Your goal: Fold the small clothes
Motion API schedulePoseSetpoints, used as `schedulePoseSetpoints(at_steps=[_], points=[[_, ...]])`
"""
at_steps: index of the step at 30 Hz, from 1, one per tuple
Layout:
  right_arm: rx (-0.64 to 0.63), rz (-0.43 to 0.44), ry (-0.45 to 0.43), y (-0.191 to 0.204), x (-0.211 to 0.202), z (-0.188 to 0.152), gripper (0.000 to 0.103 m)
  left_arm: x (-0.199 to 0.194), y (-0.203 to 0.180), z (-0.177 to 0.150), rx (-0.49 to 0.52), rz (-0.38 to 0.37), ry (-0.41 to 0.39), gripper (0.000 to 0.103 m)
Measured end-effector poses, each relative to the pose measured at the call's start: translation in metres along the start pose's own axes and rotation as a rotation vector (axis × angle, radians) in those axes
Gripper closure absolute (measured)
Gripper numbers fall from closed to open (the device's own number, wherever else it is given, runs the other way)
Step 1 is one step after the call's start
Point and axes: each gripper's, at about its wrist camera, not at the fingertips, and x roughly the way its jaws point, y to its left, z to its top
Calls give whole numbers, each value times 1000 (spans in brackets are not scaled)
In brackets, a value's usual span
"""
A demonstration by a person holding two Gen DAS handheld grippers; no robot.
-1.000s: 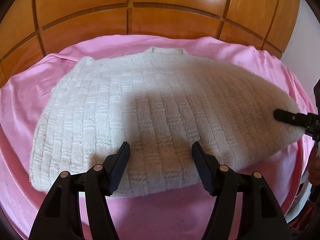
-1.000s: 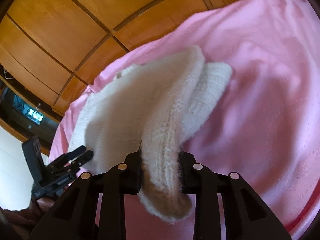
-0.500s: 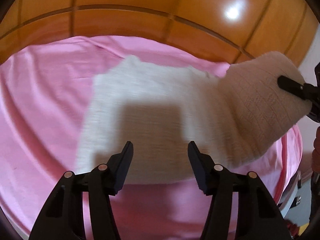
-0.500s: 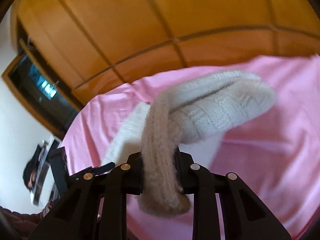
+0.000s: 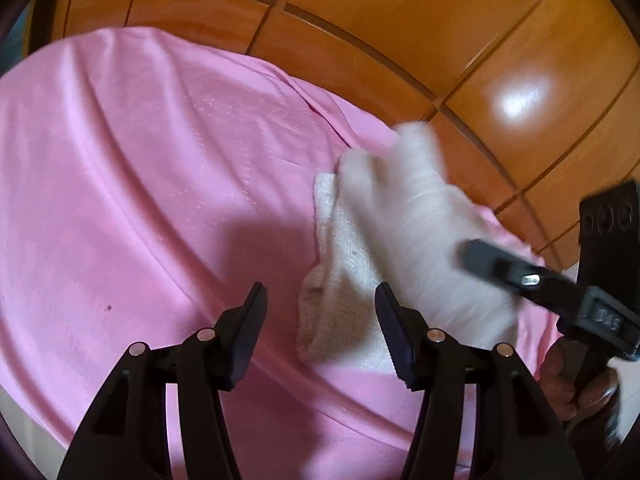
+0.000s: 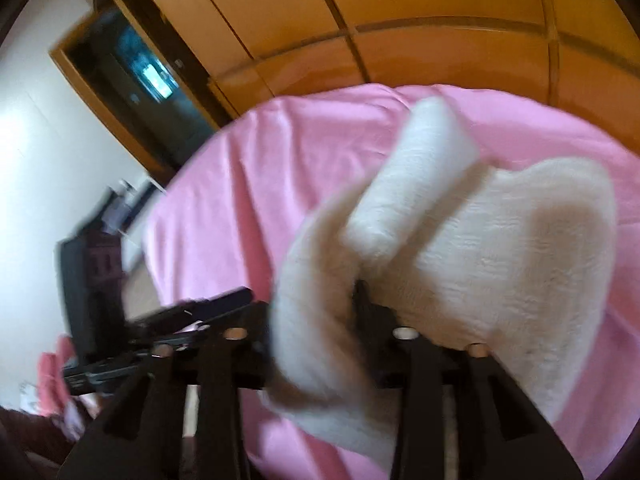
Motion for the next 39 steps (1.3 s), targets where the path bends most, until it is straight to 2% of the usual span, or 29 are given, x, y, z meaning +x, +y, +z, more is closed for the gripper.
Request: schedulePoseSetpoints(at_steps=[2,3,5,7,12,14,15,16,17,18,19,22,24,26,28,29,30,33,35,37,39], points=[[24,2,-49,-7,-21,-5,42,-2,4,1,-26,-49,0,47],[42,-9,-77,-13,-34,-10,42,-5,5,0,-39,-76,-2,47],[73,-37,-101,-25,-56,-22,42,-4,7,1,-90,-182,11,45],[105,-107,-120,-43,-81,-42,42,0,7,2,-122,-255,29,40],[155,-237,-123,-68,-109,-83,42,31,-10,4,-126,-317,119,39],[159,-257,-133,-71,-115,-91,42,46,-21,1,-108,-309,155,43],[151,-264,-139,-70,-116,-92,42,52,-27,1,-91,-303,169,54],[140,-271,-146,-69,-120,-93,42,55,-31,0,-77,-282,173,74],[123,-275,-154,-66,-118,-90,42,59,-39,3,-40,-242,176,85],[94,-271,-163,-61,-115,-84,42,59,-46,5,-4,-221,168,94],[71,-268,-169,-56,-112,-79,42,56,-55,10,37,-199,145,96],[-22,-252,-133,-40,-89,-68,47,38,-69,27,103,-154,69,97],[-78,-311,-6,-38,-52,-77,50,35,-69,32,134,-71,39,97],[-110,-358,80,-42,-23,-93,50,49,-60,23,183,45,67,97],[-171,-430,50,-37,-13,-106,50,80,-43,5,167,132,174,91],[-181,-445,40,-35,-13,-108,50,81,-40,2,159,149,162,88],[-179,-449,33,-34,-14,-107,50,75,-40,-1,150,157,123,84],[-163,-412,15,-34,-26,-104,44,48,-50,2,114,121,32,82],[-148,-364,4,-34,-40,-102,37,29,-63,4,153,117,-40,76],[-115,-319,-18,-37,-57,-98,36,17,-82,3,218,122,-86,74],[-72,-299,-81,-39,-79,-91,36,17,-96,2,259,113,-100,70]])
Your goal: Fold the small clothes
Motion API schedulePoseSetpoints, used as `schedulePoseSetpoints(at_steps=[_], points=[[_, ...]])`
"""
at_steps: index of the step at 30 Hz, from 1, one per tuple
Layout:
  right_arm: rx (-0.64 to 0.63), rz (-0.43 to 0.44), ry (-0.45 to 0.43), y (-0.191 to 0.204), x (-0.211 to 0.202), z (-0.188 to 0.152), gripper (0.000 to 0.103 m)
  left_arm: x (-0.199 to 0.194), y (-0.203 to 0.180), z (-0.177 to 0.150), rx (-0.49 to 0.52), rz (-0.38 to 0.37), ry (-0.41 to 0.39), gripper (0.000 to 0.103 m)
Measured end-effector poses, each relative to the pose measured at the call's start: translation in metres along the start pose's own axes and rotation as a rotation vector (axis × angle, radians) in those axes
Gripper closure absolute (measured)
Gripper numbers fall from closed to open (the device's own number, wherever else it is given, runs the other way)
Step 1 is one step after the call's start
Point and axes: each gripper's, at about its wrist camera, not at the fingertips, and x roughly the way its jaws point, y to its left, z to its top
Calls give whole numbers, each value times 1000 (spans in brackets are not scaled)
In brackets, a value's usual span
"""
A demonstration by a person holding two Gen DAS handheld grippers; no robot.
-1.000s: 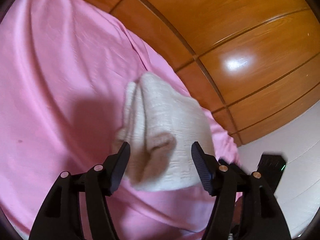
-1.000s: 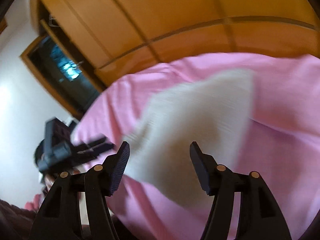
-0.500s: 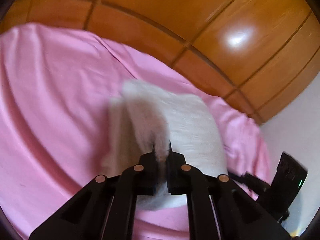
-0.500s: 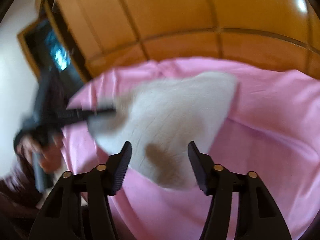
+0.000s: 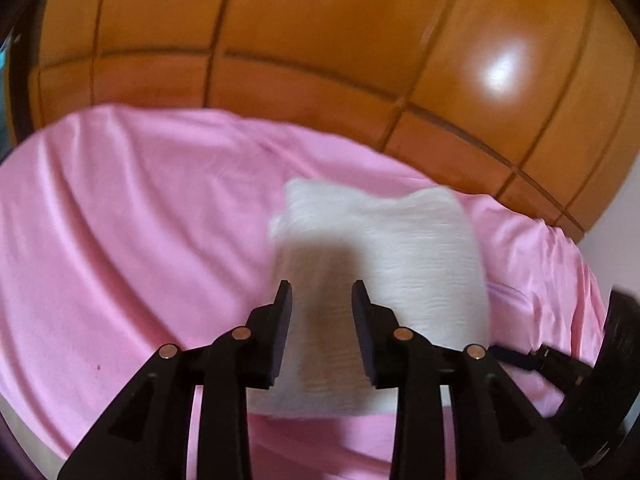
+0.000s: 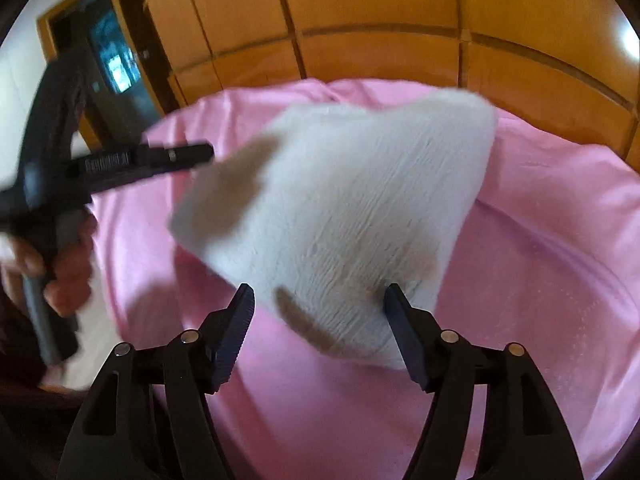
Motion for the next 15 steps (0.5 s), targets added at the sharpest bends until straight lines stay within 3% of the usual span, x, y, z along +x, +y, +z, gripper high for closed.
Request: schedulePoseSetpoints(at_steps=[6,15], points=[[103,-101,-89,-30,-9,28,36,5,-27,5,92,14,-13,61],[120,-210,-78,-38,27,79,37,13,-34,2,131,25,2,58]])
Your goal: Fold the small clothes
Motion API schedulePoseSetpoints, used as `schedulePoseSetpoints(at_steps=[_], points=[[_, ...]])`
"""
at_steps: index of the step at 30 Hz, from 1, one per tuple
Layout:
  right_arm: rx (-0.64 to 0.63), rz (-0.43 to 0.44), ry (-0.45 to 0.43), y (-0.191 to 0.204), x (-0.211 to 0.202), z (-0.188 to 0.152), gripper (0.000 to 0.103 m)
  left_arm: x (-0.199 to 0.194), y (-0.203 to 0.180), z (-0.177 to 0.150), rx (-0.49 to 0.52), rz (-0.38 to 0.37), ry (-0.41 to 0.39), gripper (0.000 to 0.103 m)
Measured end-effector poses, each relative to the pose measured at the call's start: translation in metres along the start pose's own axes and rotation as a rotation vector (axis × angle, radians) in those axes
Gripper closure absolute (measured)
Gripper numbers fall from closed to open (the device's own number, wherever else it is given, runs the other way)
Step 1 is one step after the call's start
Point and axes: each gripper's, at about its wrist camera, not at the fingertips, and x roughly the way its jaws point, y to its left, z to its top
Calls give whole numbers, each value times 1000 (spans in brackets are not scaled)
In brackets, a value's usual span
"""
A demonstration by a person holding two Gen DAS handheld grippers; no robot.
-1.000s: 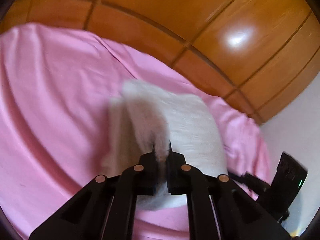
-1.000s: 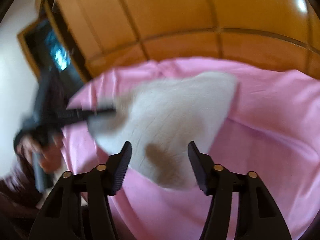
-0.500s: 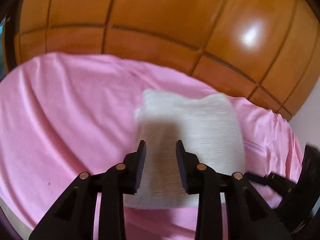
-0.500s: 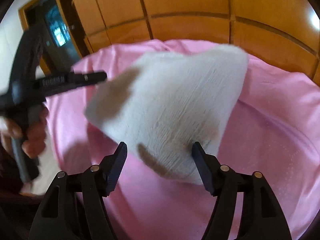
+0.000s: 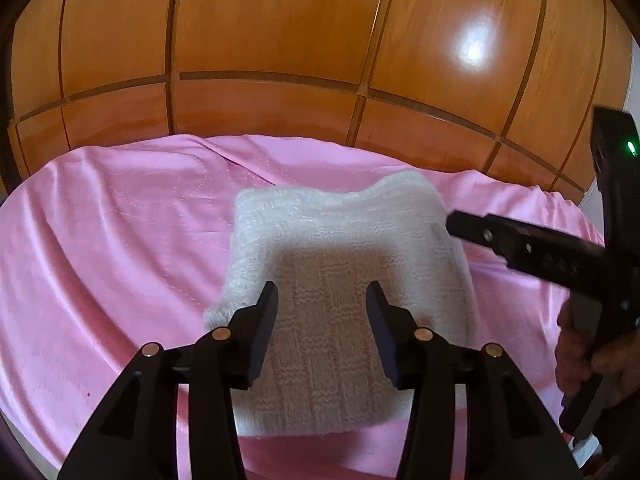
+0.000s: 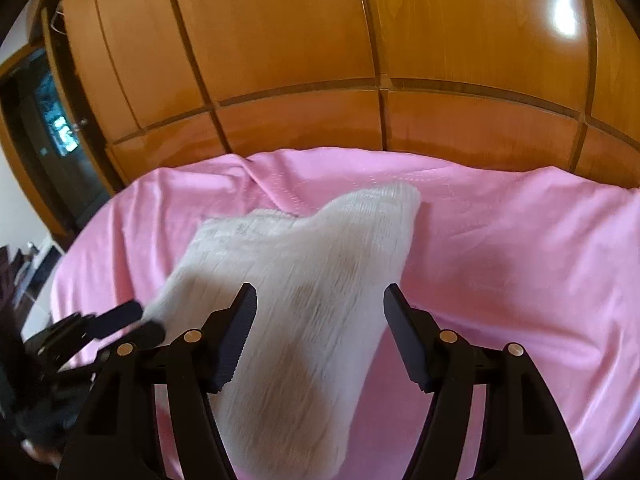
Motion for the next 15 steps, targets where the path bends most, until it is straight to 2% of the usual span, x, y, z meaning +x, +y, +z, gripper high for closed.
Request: schedulePoseSetpoints(at_steps=[8,11,12,15], points=[[28,-26,47,10,42,16,37,21,12,-1,-19,16,46,58],[9,-70,94,20,74,10,37,40,20,-9,-25,37,102,57],[-3,-91,113,24,86,4,37,48,24,-15,-41,39,126,56],[-151,-185,66,51,102,-9,36,49,33,-24,-64,51,100,56]])
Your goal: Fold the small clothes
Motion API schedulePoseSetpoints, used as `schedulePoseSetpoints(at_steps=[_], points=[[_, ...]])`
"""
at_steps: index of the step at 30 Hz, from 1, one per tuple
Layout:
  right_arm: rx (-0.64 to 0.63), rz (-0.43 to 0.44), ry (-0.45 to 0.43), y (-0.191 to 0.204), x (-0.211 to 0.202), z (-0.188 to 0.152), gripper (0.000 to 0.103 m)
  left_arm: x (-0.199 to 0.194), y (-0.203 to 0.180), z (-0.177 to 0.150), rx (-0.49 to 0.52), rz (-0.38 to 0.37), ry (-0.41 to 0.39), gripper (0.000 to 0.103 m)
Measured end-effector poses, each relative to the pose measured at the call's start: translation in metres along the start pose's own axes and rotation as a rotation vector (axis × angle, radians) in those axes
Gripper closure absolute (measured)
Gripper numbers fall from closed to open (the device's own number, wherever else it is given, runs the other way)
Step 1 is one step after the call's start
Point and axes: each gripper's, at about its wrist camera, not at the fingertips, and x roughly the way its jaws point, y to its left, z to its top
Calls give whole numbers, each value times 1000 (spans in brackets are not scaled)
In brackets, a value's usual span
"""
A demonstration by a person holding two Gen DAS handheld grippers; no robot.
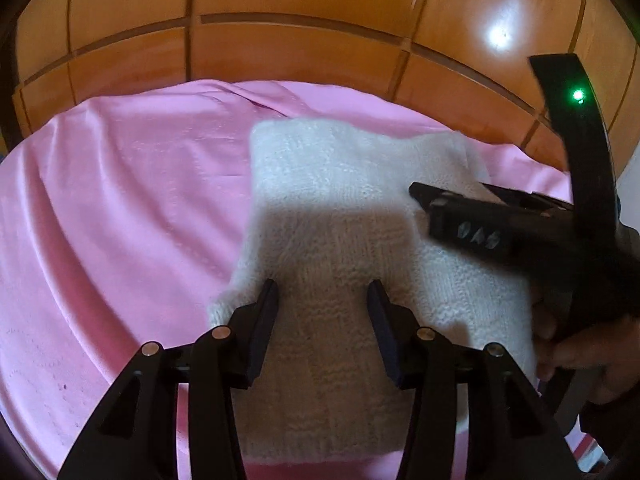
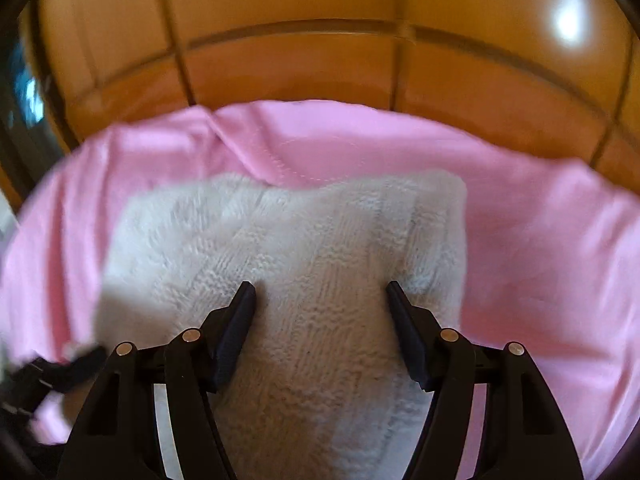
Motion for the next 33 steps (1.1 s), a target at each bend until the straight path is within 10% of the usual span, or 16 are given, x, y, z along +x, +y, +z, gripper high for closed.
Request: schedulePoseSetpoints(at_steps=[7,13,24,33], points=[[-3,3,-25,0,-6,-1,31,-18,11,-3,-58,-37,-9,58],[123,179,-88,-40,-50,-7,14,-36,-2,6,-29,-8,-52,51],[394,418,11,-107,-64,-84,13,-53,-15,11,42,6,-96,38],[472,540,72,-116,-41,-80,10,-43,-7,12,35,-5,-68,35]])
